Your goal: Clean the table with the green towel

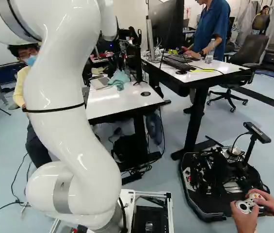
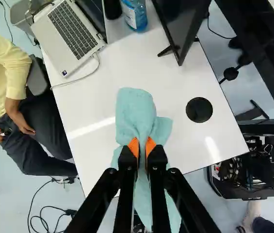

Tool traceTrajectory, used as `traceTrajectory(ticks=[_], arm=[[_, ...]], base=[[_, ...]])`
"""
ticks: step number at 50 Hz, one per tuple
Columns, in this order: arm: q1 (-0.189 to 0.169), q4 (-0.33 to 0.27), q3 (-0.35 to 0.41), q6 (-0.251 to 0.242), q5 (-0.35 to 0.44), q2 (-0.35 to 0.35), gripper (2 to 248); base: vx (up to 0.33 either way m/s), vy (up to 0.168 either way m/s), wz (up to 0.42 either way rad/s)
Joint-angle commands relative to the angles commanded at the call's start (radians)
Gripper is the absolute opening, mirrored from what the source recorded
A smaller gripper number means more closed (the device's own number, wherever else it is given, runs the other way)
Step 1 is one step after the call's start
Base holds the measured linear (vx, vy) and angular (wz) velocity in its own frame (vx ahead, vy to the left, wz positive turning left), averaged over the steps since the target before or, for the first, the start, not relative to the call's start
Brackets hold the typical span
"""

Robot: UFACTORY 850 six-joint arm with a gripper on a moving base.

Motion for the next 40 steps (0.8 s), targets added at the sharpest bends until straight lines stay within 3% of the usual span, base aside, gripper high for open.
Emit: traceTrajectory(ticks=[40], arm=[[-0.125, 0.0, 0.073, 0.0, 0.0, 0.06, 39]], base=[[0.0, 0.0, 0.0]])
